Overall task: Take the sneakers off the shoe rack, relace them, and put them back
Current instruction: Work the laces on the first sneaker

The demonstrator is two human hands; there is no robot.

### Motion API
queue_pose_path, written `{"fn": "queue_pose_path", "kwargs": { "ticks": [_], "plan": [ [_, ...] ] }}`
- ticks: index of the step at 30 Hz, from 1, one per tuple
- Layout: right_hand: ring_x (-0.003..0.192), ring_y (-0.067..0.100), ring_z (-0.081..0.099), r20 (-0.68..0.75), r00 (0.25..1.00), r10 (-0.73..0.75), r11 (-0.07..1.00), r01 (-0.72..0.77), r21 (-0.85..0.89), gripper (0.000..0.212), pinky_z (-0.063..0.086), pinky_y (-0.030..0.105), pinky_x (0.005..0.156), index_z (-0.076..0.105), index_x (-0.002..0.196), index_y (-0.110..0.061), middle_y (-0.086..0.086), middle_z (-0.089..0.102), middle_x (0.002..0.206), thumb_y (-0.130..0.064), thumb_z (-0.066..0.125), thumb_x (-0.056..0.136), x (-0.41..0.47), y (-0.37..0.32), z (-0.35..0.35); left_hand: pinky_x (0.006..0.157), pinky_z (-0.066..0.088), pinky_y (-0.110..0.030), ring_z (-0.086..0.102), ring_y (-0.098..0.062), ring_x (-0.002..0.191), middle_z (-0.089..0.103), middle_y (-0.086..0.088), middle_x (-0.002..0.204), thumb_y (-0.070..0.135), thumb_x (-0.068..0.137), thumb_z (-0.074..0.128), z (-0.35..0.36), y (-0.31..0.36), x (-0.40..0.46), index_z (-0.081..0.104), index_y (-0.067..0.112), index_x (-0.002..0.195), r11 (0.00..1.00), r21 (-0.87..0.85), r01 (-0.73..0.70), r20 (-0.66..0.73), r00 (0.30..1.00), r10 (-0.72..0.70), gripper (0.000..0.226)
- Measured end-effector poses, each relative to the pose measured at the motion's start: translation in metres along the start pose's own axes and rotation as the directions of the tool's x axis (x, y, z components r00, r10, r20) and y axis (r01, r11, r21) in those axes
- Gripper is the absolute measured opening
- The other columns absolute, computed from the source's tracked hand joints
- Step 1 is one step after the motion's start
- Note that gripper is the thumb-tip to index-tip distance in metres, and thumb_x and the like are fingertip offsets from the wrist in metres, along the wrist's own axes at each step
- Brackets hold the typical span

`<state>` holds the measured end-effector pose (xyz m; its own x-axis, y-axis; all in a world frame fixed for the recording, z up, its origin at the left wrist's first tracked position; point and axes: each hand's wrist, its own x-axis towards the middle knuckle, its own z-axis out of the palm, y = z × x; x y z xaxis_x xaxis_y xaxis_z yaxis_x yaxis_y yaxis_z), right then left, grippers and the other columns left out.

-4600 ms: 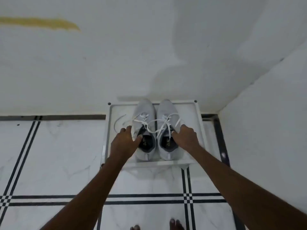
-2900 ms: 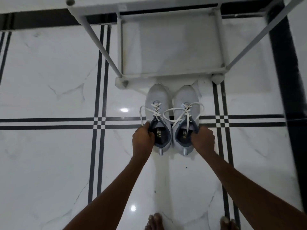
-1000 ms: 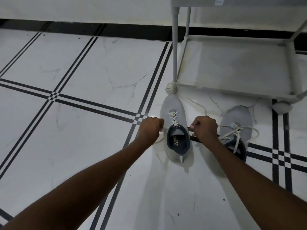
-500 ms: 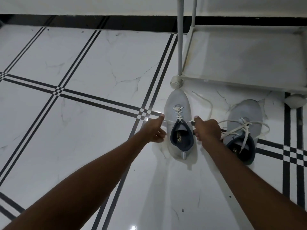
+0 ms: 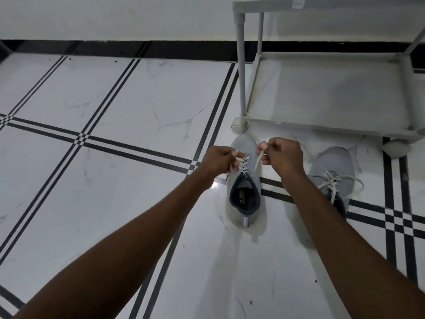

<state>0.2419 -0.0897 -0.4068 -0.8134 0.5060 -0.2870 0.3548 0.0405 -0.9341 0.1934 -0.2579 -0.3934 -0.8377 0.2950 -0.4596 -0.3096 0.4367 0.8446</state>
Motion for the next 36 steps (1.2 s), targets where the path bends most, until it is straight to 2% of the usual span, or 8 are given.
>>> {"fn": "queue_pose_path", "kwargs": {
  "ticks": [4,10,14,18,21,26,30,36],
  "plan": [
    [0.055,0.01,0.063,0.074,0.993,-0.096,0.995,0.096,-0.007,0.016,0.06,0.03,0.064,0.075,0.078,-0.004,0.002,0.075,0.071,-0.012,0.066,0.09,0.006,-0.015,-0.003,0.056,0.054,-0.025,0.06,-0.012,0.05,0.063,-0.002,0.057,0.015,0.097,0.053,-0.001,0.018,-0.002,0.069,0.006,0.113,0.998,0.001,-0.059,-0.056,0.997,0.059,0.024],
    [0.058,0.019,0.066,0.109,0.99,-0.093,0.995,0.089,0.043,0.013,0.062,0.037,0.067,0.074,0.079,-0.001,0.012,0.074,0.074,-0.009,0.07,0.088,0.007,-0.012,-0.005,0.048,0.047,-0.019,0.057,-0.004,0.046,0.067,-0.001,0.062,0.02,0.094,0.06,-0.012,0.015,0.008,0.076,0.005,0.094,0.988,0.135,-0.075,-0.134,0.987,0.093,0.022],
    [0.064,0.025,0.069,0.145,0.979,-0.146,0.989,0.144,0.029,0.01,0.062,0.045,0.077,0.076,0.082,-0.003,0.018,0.075,0.082,-0.013,0.074,0.085,0.014,-0.013,-0.001,0.048,0.048,-0.018,0.06,-0.008,0.054,0.068,-0.007,0.069,0.013,0.092,0.064,0.001,0.008,0.015,0.075,0.003,0.098,0.986,0.152,-0.075,-0.011,0.997,0.077,0.016],
    [0.087,0.025,0.073,0.163,0.965,-0.208,0.974,0.219,-0.053,0.007,0.057,0.044,0.09,0.081,0.086,-0.019,0.003,0.078,0.084,-0.022,0.075,0.083,0.016,-0.015,-0.001,0.056,0.05,-0.02,0.057,-0.009,0.058,0.07,-0.01,0.082,0.012,0.09,0.068,0.011,0.008,0.012,0.075,0.005,0.104,0.989,0.15,-0.012,0.181,0.983,-0.016,0.018],
    [0.095,0.015,0.072,0.221,0.963,-0.156,0.988,0.148,0.049,0.009,0.057,0.038,0.094,0.08,0.089,-0.018,-0.004,0.078,0.089,-0.015,0.072,0.087,0.02,-0.015,0.001,0.054,0.046,-0.017,0.052,-0.006,0.056,0.067,-0.005,0.076,0.023,0.083,0.076,0.011,0.007,0.012,0.076,0.003,0.098,0.983,0.185,-0.007,0.212,0.977,-0.033,0.025],
    [0.101,0.028,0.072,0.303,0.951,-0.061,0.975,-0.008,0.222,0.015,0.057,0.041,0.093,0.074,0.1,-0.001,0.011,0.076,0.102,-0.008,0.063,0.093,0.027,-0.001,0.0,0.055,0.042,-0.011,0.057,0.001,0.053,0.067,0.005,0.065,0.019,0.081,0.076,0.013,0.009,0.015,0.075,0.008,0.084,0.914,0.369,-0.167,0.133,0.983,0.126,0.012],
    [0.087,0.029,0.066,0.431,0.9,0.069,0.965,-0.17,0.2,0.023,0.058,0.04,0.091,0.072,0.106,-0.005,0.012,0.072,0.093,-0.008,0.05,0.1,0.026,0.008,0.008,0.057,0.052,-0.021,0.068,-0.016,0.061,0.073,-0.017,0.077,-0.002,0.074,0.071,0.01,0.009,0.013,0.07,0.006,0.091,0.987,0.126,-0.101,0.118,0.989,0.086,0.018],
    [0.072,0.022,0.068,0.443,0.881,0.162,0.985,-0.173,-0.016,0.02,0.057,0.031,0.069,0.076,0.099,-0.009,0.013,0.073,0.086,0.0,0.059,0.093,0.026,0.027,0.01,0.06,0.055,-0.022,0.067,-0.018,0.066,0.069,-0.016,0.079,-0.006,0.077,0.064,0.005,0.01,0.01,0.066,0.006,0.094,0.992,-0.116,0.044,0.141,0.99,-0.028,0.021]
  ]
}}
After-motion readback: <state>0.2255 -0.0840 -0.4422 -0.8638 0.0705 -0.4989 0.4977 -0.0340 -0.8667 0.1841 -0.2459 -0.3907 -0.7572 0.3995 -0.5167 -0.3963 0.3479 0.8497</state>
